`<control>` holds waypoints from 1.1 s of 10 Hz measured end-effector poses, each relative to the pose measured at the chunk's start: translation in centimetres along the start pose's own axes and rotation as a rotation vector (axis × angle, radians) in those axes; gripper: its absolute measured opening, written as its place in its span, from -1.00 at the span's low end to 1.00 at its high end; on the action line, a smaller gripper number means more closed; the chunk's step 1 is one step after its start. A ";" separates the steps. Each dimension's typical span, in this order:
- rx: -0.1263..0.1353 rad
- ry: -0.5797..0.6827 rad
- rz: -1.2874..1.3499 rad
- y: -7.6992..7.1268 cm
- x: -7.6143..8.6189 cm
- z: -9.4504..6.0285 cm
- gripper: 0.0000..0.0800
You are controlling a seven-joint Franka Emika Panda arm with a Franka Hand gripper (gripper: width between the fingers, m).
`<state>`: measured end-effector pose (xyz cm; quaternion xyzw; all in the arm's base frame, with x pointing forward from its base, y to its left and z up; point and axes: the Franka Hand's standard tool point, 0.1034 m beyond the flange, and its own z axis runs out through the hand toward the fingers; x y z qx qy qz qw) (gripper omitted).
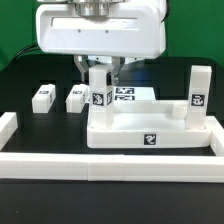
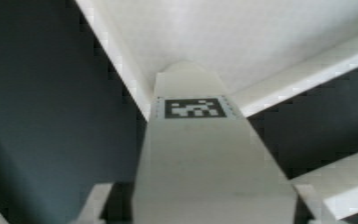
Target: Assemble desk
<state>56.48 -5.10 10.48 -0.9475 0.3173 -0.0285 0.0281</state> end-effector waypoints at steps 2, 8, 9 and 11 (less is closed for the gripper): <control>0.006 0.014 0.287 -0.1 0.2 0.1 -0.28; 0.033 -0.016 0.544 0.2 0.4 0.1 -0.28; 0.033 -0.016 0.497 0.2 0.4 0.1 0.12; 0.032 -0.014 0.378 0.3 0.5 0.0 0.43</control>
Offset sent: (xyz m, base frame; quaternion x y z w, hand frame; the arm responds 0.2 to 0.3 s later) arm -0.0043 -0.0032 -0.0020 -0.0254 -0.0229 0.2706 0.9621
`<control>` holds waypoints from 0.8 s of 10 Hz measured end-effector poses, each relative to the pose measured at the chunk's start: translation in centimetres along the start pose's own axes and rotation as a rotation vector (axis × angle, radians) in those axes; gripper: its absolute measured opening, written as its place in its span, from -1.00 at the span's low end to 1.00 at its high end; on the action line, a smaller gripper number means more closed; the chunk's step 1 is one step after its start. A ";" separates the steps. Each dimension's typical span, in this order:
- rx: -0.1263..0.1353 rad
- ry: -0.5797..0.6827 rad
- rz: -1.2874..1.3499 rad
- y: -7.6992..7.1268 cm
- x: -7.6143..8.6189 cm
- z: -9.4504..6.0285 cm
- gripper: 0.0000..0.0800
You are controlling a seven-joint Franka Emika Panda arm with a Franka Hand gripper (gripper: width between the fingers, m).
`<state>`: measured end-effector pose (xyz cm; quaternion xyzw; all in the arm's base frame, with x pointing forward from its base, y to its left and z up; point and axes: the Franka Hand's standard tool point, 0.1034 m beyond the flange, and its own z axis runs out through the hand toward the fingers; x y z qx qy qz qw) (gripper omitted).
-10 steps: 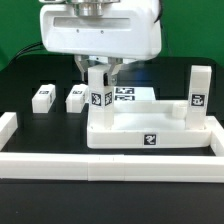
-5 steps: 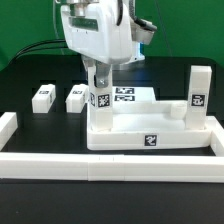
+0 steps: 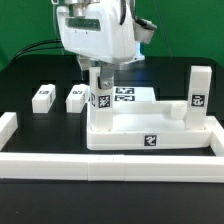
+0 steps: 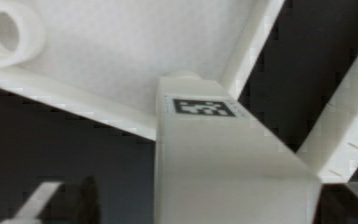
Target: Assemble desk
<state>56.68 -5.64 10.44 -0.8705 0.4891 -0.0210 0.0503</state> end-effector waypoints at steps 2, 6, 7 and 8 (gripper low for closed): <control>-0.006 0.003 -0.229 -0.4 -0.5 0.1 0.62; -0.003 0.001 -0.622 -0.8 -0.6 -0.1 0.62; -0.003 0.002 -0.734 -0.7 -0.5 -0.1 0.62; -0.004 0.001 -0.819 -0.7 -0.5 -0.1 0.62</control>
Offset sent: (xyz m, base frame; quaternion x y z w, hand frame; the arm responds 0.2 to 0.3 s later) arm 0.0008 0.0126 0.0051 0.0041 -0.0150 -0.2286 0.9734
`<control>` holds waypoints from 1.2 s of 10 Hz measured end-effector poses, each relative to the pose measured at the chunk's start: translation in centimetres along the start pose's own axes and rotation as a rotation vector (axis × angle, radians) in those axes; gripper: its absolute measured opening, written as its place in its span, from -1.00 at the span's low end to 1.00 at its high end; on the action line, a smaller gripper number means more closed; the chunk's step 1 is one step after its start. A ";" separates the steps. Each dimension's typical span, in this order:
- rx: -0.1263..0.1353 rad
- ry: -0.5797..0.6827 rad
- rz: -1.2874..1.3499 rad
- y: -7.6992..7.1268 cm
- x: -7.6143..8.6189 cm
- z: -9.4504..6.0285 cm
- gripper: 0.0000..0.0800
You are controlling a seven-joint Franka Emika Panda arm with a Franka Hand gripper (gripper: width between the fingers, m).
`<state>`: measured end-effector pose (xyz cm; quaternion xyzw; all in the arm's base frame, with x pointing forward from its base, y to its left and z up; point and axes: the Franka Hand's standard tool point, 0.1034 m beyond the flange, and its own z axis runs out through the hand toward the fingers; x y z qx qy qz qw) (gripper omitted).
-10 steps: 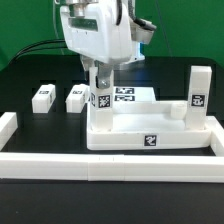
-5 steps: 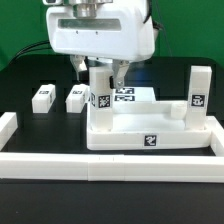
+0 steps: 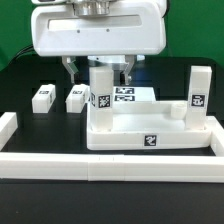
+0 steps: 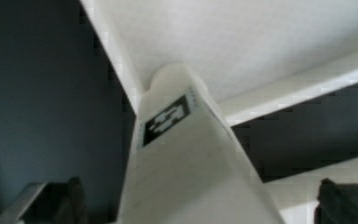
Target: Assemble desk
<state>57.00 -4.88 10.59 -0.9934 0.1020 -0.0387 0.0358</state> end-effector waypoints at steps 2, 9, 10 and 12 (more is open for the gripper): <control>-0.001 0.001 -0.128 0.0 -0.1 0.0 0.62; -0.006 -0.005 -0.372 -0.4 -0.5 0.1 -0.05; -0.007 -0.003 -0.371 -0.3 -0.4 0.1 -0.05; -0.007 -0.004 -0.358 -0.2 -0.5 0.1 -0.28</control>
Offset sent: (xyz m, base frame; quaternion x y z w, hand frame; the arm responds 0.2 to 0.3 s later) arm -0.0093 0.0090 0.0037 -0.0079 0.0045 -0.1364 0.9906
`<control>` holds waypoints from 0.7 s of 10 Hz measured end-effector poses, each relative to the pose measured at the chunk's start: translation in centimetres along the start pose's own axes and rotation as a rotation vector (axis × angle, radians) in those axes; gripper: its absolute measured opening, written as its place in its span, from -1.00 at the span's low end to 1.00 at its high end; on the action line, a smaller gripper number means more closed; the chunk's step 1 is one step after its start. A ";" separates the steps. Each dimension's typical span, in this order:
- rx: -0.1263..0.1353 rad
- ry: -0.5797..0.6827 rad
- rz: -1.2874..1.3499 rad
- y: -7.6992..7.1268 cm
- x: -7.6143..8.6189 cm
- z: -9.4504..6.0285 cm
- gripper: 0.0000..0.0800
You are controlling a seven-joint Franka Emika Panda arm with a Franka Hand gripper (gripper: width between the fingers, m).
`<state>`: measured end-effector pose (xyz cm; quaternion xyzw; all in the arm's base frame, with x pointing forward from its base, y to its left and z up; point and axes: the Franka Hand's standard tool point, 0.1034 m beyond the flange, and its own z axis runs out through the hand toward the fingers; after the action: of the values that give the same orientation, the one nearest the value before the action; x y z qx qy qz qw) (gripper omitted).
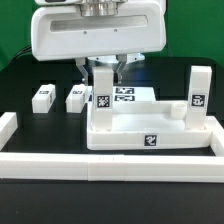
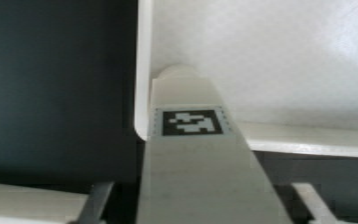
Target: Assemble desk
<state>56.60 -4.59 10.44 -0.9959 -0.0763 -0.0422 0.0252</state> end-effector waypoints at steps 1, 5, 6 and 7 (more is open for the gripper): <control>-0.001 0.000 0.033 0.0 0.0 0.0 -0.28; -0.002 0.006 0.398 0.2 0.3 0.0 -0.28; -0.003 0.008 0.510 0.3 0.4 0.0 -0.28; 0.003 0.010 0.634 0.4 0.4 0.0 -0.28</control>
Offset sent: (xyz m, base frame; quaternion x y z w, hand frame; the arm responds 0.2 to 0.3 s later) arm -0.0009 0.0049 -0.0025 0.0208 -0.0118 0.3020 0.9530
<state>57.01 -4.96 10.47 -0.9697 0.2382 -0.0369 0.0388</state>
